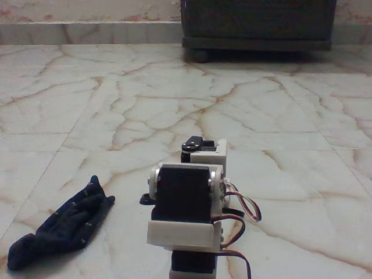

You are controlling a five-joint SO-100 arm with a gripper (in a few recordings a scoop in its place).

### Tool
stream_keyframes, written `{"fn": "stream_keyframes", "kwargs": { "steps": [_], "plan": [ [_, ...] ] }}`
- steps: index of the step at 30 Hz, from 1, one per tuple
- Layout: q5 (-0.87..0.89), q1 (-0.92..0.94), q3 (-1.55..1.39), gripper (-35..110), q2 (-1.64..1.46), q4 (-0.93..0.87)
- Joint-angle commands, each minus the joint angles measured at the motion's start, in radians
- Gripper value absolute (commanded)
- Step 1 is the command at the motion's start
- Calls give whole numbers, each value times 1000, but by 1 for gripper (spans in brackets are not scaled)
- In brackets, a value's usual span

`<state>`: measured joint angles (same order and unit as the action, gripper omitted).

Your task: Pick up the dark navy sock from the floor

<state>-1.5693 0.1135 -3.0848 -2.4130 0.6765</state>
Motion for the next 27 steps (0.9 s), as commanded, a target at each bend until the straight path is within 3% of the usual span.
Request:
{"fn": "stream_keyframes", "kwargs": {
  "steps": [1, 13, 20, 23, 27],
  "plan": [
    [74, 6, 2, 0, -12, -48],
    [164, -3, 6, 0, 12, -37],
    [433, -91, 239, 0, 253, -114],
    [545, -117, 443, 0, 368, -353],
    [667, -196, 715, 0, 399, -894]
  ]
}}
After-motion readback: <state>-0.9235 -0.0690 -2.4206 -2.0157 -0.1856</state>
